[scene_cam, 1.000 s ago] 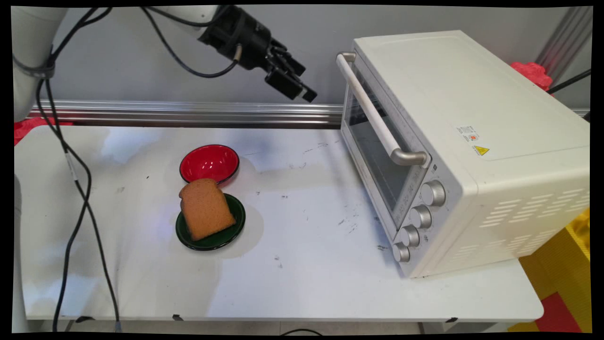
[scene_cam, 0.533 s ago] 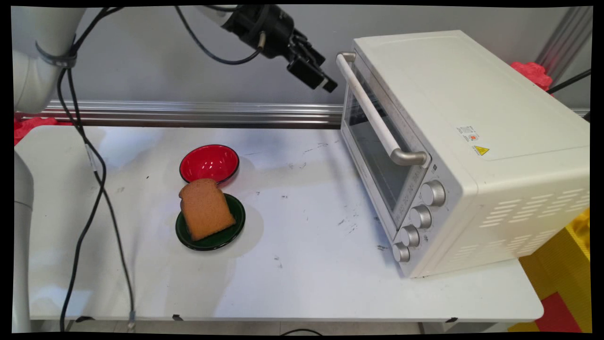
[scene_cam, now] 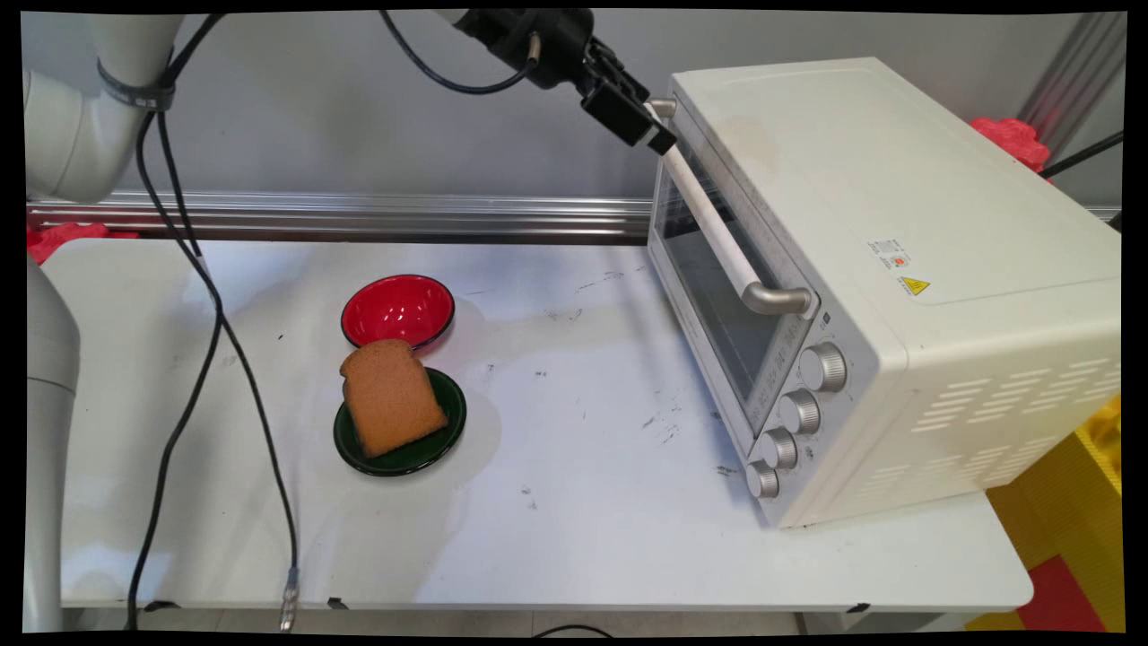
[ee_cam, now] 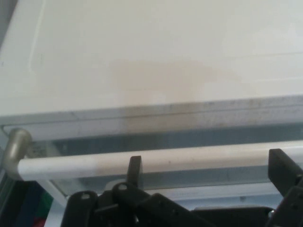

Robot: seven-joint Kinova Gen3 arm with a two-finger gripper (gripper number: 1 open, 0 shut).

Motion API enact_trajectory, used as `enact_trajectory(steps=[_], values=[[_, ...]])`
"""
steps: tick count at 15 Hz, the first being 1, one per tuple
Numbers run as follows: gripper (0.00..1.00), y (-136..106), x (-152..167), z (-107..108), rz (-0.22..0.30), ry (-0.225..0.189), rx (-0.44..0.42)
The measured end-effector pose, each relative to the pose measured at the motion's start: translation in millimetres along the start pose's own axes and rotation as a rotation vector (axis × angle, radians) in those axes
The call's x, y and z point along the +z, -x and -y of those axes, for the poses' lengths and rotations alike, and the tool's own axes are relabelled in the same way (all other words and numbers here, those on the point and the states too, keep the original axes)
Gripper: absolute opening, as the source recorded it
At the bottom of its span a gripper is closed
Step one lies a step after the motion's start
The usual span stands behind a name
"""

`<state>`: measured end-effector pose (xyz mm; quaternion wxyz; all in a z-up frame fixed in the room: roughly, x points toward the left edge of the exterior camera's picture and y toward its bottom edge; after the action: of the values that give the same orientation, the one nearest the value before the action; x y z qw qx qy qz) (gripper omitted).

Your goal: Open the oven

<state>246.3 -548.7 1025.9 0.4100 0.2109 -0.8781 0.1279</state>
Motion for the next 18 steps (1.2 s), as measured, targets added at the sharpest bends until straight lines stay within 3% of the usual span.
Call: enact_trajectory(steps=[3,4,10,18], values=[[1.00,-6.0,4.5,0.6,-0.001,0.010,-0.010],[0.00,-8.0,6.0,0.8,-0.001,0.013,-0.016],[0.00,-14.7,14.0,1.8,0.014,0.027,-0.044],[0.00,-43.0,35.3,-2.1,0.019,0.061,-0.090]])
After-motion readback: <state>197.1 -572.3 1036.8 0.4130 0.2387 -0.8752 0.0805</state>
